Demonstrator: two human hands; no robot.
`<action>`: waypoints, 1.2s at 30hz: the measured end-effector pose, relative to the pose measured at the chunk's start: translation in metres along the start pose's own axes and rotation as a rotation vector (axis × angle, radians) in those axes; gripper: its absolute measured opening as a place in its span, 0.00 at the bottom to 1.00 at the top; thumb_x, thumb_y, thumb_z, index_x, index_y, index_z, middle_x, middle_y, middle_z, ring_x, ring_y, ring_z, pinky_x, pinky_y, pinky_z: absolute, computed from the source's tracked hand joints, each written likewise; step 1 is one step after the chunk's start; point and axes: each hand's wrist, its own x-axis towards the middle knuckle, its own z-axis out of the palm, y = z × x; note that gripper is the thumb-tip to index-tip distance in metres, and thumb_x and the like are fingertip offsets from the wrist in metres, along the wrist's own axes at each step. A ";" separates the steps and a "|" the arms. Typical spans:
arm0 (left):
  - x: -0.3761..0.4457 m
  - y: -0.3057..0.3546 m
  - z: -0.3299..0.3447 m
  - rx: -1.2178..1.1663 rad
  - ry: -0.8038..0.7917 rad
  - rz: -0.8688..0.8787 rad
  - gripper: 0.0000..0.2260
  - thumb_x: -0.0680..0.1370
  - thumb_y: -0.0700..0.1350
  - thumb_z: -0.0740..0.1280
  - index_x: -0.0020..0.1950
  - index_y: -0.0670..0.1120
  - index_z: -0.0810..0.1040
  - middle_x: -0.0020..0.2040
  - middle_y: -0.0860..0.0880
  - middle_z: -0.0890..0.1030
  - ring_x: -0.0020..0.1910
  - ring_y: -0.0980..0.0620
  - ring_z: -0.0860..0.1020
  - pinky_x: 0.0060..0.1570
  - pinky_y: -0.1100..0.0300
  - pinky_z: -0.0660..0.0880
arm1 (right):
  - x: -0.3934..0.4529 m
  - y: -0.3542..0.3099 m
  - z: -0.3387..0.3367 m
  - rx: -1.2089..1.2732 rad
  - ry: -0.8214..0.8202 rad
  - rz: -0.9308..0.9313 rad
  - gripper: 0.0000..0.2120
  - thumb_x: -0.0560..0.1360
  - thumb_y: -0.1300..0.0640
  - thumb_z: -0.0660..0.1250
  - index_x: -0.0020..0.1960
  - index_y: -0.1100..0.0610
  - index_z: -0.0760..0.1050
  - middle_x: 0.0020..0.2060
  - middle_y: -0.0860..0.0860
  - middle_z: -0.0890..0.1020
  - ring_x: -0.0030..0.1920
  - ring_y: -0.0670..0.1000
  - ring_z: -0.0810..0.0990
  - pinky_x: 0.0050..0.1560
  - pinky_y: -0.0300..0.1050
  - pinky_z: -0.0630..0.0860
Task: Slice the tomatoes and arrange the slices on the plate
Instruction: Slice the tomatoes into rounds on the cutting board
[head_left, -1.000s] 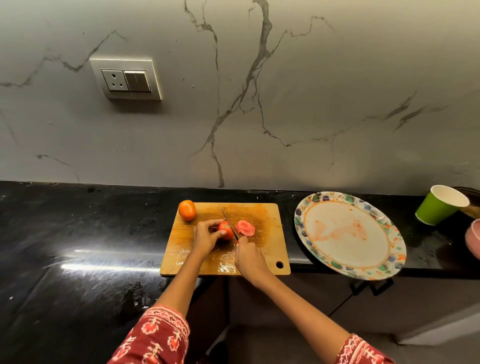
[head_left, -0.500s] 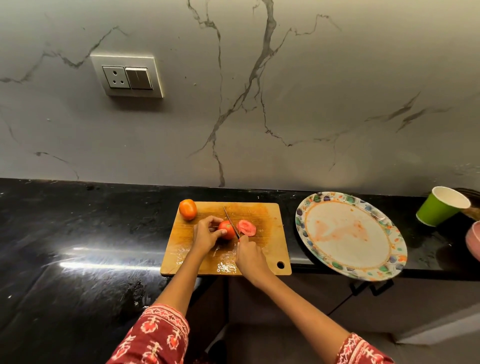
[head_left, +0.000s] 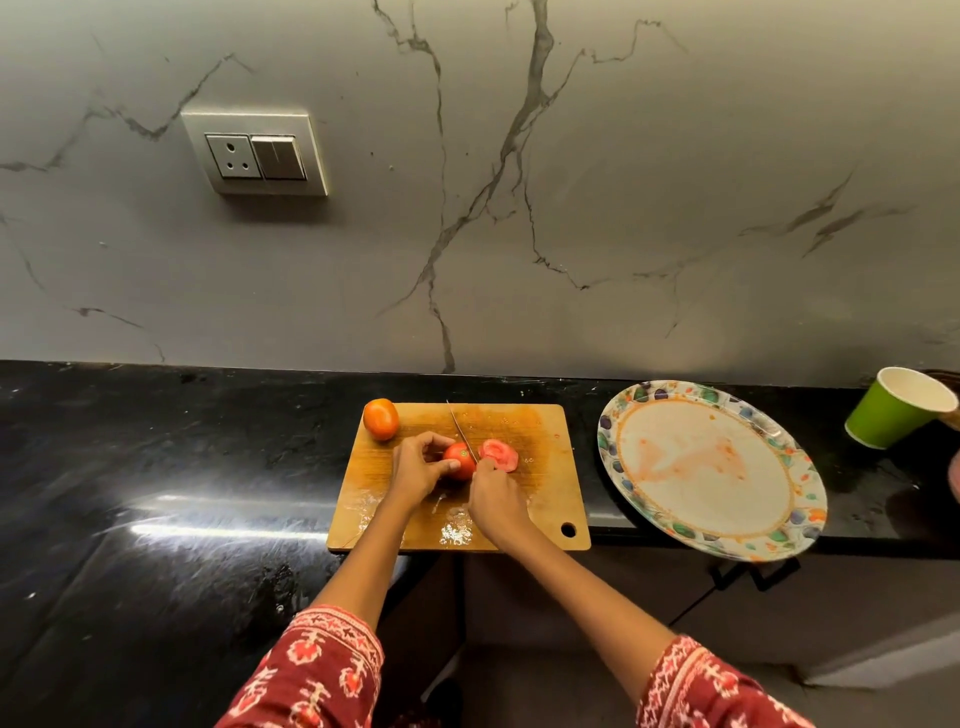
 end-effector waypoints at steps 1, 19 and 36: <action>0.000 0.000 0.000 -0.001 0.005 0.007 0.12 0.69 0.34 0.73 0.51 0.41 0.79 0.53 0.43 0.80 0.55 0.47 0.77 0.53 0.60 0.74 | 0.002 -0.001 -0.001 -0.003 -0.007 0.001 0.11 0.80 0.64 0.53 0.61 0.64 0.67 0.55 0.61 0.78 0.56 0.61 0.77 0.43 0.47 0.67; 0.007 -0.002 -0.002 0.003 -0.006 -0.014 0.14 0.70 0.35 0.72 0.55 0.39 0.79 0.56 0.41 0.80 0.57 0.46 0.77 0.56 0.57 0.74 | 0.011 0.006 0.002 0.037 -0.073 -0.020 0.11 0.80 0.60 0.57 0.60 0.65 0.67 0.55 0.62 0.79 0.56 0.62 0.78 0.45 0.48 0.71; 0.006 -0.003 -0.003 0.004 -0.002 -0.024 0.15 0.70 0.35 0.72 0.56 0.39 0.79 0.56 0.42 0.79 0.58 0.46 0.76 0.58 0.54 0.73 | 0.011 0.007 0.009 0.001 -0.088 0.005 0.11 0.80 0.61 0.56 0.61 0.64 0.66 0.56 0.62 0.77 0.58 0.62 0.76 0.48 0.49 0.72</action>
